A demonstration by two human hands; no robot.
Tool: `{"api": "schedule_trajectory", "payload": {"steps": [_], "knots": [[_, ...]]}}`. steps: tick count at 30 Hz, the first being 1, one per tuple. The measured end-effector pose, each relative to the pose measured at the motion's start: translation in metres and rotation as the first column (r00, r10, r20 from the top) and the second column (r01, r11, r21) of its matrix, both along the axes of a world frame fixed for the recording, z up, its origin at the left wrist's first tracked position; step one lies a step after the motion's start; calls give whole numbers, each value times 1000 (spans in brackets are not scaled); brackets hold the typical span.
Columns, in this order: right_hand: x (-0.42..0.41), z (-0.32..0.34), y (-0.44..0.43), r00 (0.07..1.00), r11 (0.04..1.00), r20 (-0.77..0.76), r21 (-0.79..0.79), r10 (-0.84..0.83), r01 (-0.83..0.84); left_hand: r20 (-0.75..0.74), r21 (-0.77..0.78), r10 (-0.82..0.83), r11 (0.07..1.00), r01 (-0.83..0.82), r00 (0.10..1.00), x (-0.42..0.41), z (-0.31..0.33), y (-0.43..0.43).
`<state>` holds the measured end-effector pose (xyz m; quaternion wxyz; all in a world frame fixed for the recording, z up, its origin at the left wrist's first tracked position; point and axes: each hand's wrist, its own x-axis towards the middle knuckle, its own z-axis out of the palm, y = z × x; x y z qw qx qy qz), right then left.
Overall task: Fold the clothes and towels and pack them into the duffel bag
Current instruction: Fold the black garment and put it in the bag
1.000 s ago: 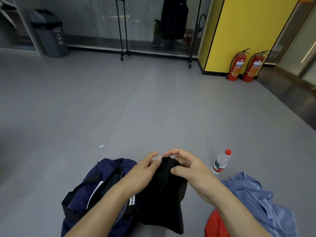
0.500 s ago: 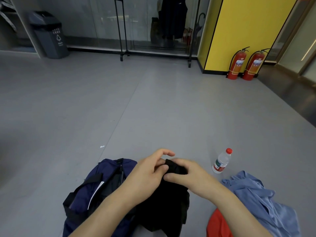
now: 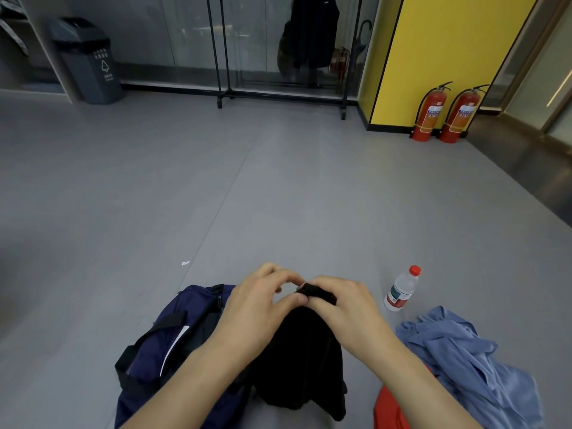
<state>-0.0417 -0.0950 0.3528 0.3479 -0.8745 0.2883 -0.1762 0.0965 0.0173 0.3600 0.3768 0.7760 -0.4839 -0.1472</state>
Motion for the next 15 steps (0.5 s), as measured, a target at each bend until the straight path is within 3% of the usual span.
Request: {"api": "schedule_trajectory", "payload": {"steps": [7, 9, 11, 15], "knots": [[-4, 15, 1, 952, 919, 283, 394, -115, -7, -95, 67, -141, 987, 148, 985, 8, -2, 3], [-5, 19, -1, 946, 908, 299, 419, -127, -11, -68, 54, -153, 986, 156, 986, 7, -7, 2], [-8, 18, -5, 968, 946, 228, 322, -105, 26, -35, 39, -145, 988, 147, 989, 4, -7, 2], [-12, 17, -8, 996, 1000, -88, -20, -1, -1, 101, 44, -93, 995, 89, 991, -1, -9, 3]]}}
